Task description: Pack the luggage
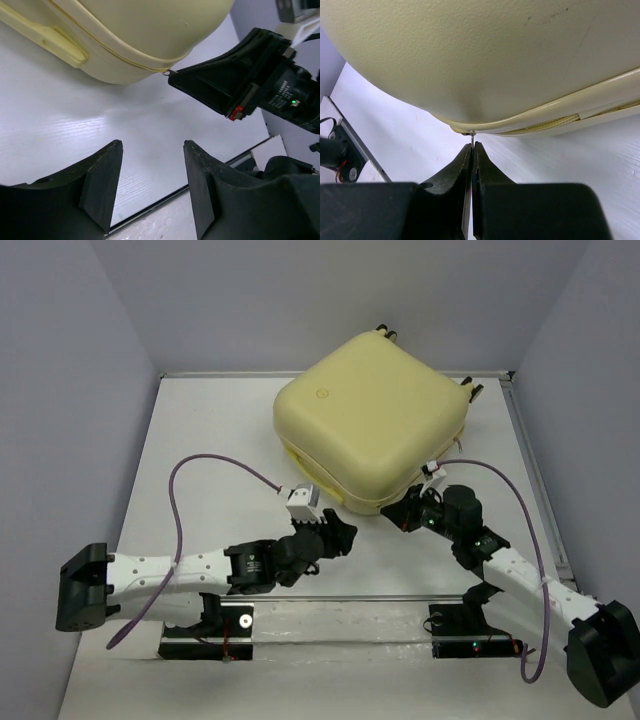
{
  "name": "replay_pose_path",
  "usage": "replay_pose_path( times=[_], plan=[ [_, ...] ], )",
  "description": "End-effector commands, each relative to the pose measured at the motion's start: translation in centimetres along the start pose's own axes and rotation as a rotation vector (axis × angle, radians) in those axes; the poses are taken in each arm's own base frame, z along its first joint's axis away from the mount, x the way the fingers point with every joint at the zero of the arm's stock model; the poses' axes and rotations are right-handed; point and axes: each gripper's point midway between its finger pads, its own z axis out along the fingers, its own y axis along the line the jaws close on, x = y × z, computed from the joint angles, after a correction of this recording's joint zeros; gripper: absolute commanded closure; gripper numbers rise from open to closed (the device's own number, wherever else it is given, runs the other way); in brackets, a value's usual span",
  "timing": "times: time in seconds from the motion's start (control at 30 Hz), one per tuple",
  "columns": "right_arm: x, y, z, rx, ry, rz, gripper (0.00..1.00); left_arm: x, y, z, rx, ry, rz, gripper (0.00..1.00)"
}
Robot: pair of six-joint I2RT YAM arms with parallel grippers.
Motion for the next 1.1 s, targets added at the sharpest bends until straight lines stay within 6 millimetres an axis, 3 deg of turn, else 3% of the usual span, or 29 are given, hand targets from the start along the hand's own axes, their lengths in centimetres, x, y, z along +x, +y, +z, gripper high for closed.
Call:
replay_pose_path(
  times=[0.0,0.1,0.33,0.6,0.73,0.83,1.03,1.07],
  plan=[
    [0.0,-1.4,-0.7,0.064,-0.044,0.013,0.93,-0.1,-0.9,2.5,0.04,0.101,0.095,0.41],
    [0.6,-1.0,-0.9,0.036,-0.024,0.027,0.93,-0.7,-1.8,4.2,0.039,0.094,0.131,0.43],
    [2.1,-0.3,-2.0,0.004,-0.001,0.054,0.93,-4.3,-3.8,8.7,0.077,0.054,0.143,0.45],
    [3.1,2.0,-2.8,-0.058,0.02,0.04,0.93,-4.7,-4.5,13.5,0.072,0.075,0.211,0.46],
    [5.0,4.5,-2.4,-0.109,0.046,0.015,0.93,-5.9,-4.4,15.1,0.072,0.045,0.19,0.48],
    [6.9,6.5,-1.8,-0.121,0.08,-0.014,0.93,-6.7,-5.5,15.8,0.098,0.037,0.168,0.49],
    [8.4,9.5,-0.4,-0.087,0.034,-0.073,0.93,-7.7,-7.0,16.3,0.123,0.018,0.162,0.5],
    [8.7,11.7,-0.6,-0.126,0.03,-0.1,0.93,-8.0,-7.3,16.5,0.126,0.011,0.16,0.5]
  ],
)
